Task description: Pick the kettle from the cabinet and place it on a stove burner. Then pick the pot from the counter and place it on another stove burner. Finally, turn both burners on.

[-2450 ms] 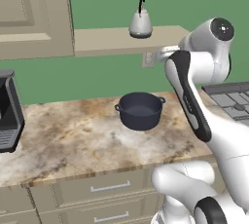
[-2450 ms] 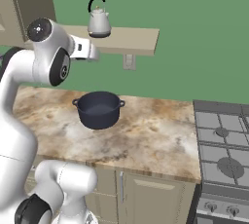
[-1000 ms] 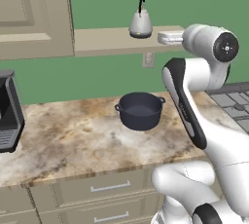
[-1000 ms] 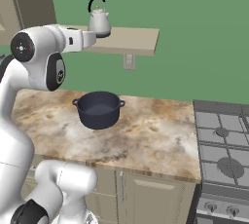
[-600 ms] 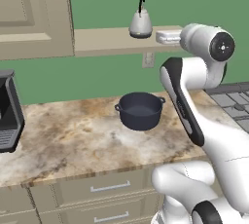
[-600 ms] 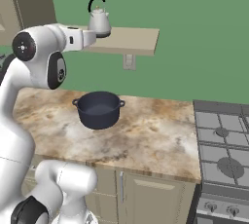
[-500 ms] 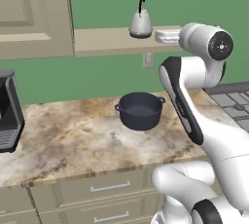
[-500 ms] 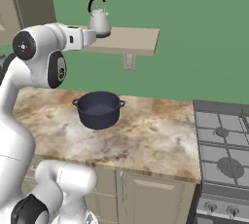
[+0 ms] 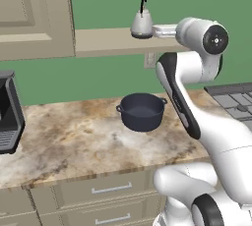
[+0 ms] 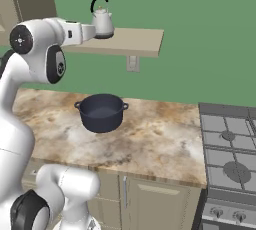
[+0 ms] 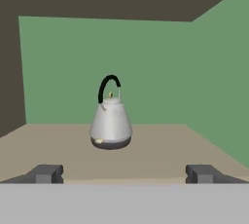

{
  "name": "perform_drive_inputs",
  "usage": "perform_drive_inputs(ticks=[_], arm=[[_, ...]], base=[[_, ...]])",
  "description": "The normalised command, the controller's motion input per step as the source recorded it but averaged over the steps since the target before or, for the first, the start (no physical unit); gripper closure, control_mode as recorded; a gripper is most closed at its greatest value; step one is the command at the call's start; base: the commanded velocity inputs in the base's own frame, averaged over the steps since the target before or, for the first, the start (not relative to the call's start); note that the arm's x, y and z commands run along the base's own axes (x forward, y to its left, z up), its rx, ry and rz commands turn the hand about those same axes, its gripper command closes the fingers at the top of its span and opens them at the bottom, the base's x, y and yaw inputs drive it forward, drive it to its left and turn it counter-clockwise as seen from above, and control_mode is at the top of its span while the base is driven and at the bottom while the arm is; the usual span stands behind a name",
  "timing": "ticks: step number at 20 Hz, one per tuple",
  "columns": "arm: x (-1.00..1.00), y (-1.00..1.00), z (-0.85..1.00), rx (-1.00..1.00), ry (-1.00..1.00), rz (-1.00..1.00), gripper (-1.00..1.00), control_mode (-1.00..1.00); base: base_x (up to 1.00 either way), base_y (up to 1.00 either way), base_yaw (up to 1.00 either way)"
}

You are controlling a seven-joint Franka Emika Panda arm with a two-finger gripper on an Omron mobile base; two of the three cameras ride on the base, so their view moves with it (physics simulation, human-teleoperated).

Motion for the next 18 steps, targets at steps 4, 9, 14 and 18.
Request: perform_drive_inputs(ticks=[4, 9, 14, 18], arm=[[0.08, 0.16, 0.1, 0.0, 0.0, -0.02, -1.0, -1.0], [0.12, 0.2, 0.07, 0.0, 0.0, -0.04, -1.0, -1.0], [0.12, 0.17, 0.08, 0.0, 0.0, -0.04, -1.0, -1.0], [0.2, 0.06, 0.08, 0.0, 0.0, -0.01, -1.0, -1.0]], base=[[0.0, 0.0, 0.0], [0.0, 0.0, 0.0], [0.0, 0.0, 0.0], [0.0, 0.0, 0.0]])
